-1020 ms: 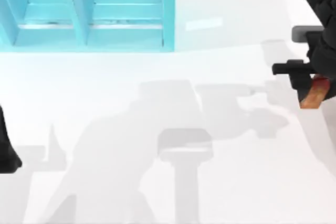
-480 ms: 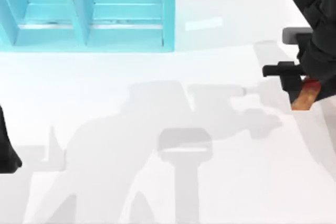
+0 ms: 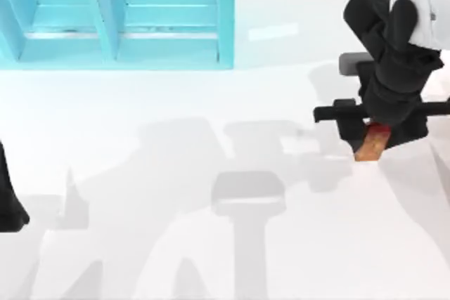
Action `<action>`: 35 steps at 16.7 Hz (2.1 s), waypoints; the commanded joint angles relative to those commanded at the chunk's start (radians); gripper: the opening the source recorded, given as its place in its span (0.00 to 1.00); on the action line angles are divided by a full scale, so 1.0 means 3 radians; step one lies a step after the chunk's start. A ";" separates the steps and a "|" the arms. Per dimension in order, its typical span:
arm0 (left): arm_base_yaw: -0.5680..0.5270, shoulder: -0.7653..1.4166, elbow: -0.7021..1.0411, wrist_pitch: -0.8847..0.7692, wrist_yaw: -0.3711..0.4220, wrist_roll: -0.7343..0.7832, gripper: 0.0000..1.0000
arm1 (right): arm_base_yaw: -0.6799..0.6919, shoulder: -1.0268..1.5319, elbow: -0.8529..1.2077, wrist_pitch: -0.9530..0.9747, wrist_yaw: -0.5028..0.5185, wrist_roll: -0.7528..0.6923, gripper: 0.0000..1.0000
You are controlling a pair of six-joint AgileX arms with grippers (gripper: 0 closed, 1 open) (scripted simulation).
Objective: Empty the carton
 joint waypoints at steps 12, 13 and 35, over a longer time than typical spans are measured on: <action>0.0000 0.0000 0.0000 0.0000 0.0000 0.0000 1.00 | -0.0508 0.0138 -0.0181 0.0189 -0.0040 -0.0288 0.00; 0.0000 0.0000 0.0000 0.0000 0.0000 0.0000 1.00 | -0.0508 0.0138 -0.0181 0.0189 -0.0040 -0.0288 0.08; 0.0000 0.0000 0.0000 0.0000 0.0000 0.0000 1.00 | -0.0506 0.0136 -0.0173 0.0190 -0.0047 -0.0281 1.00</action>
